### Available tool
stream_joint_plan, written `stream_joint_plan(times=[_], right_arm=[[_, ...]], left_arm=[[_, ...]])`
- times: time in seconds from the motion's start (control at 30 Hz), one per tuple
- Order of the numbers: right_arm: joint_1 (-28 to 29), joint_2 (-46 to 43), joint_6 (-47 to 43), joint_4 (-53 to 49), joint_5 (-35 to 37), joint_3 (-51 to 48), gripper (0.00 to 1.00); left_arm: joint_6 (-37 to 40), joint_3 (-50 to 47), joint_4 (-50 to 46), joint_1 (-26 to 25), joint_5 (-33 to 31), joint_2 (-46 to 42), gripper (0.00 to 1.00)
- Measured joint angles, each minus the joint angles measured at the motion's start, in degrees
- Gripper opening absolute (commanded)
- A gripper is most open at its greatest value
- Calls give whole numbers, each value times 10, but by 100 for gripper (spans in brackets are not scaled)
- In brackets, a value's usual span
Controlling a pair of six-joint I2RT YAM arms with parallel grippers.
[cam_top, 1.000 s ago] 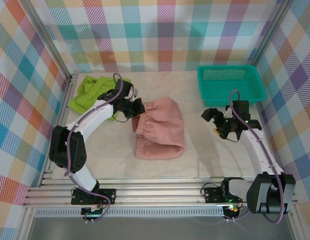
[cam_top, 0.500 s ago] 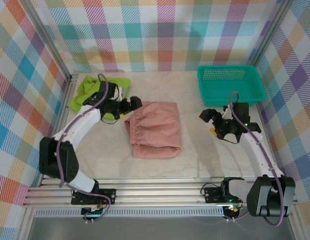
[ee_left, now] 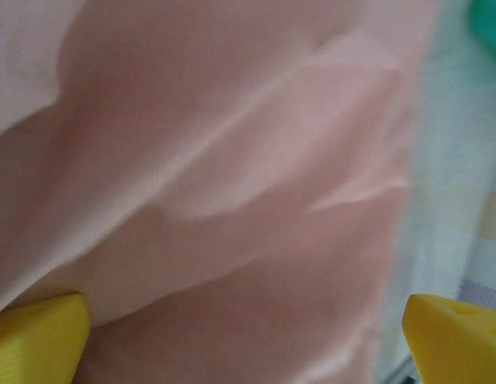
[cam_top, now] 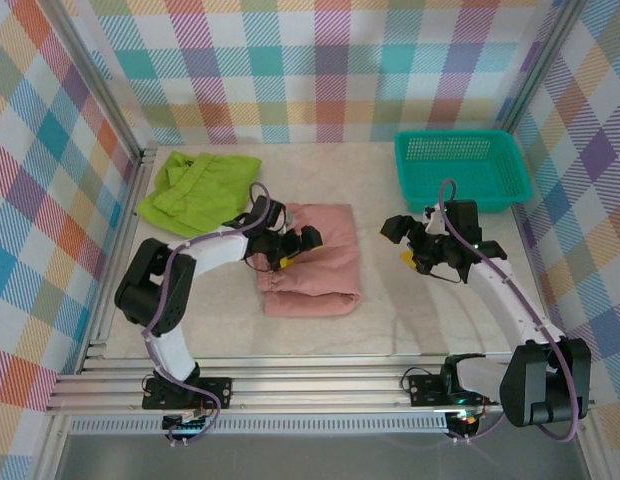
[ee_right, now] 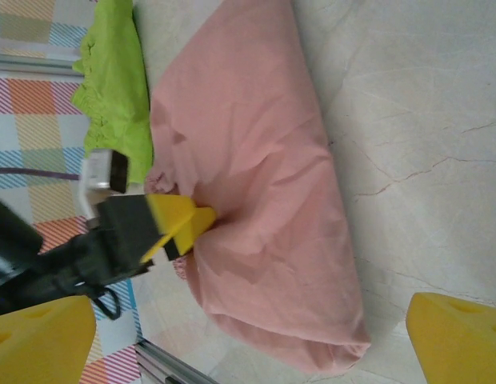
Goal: Fold and stack the shorts
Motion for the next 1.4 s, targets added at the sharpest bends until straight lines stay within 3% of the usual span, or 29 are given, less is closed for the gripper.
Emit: stream_joint_plan(times=[0.27,0.5,0.6,0.77,0.97,1.4], right_arm=[[39,4,10,11,7,0,100],[93,99,19,20,34,60,100],[96,162,14,33,39,92,100],[97,270,2,62,30,119,99],[107,338,-5,77,16,127,98],[130,402,-7,137,-24,148,97]], left_arm=[[24,30,-35,2,-30,-14,100],[42,81,-77,54,-41,-199,100],[40,78,-65,71,-39,-233,100],[12,-2,-7,56,-23,-180,100],[-9,-67,23,33,-28,-80,100],[-41,-122,148,29,-39,-73,100]])
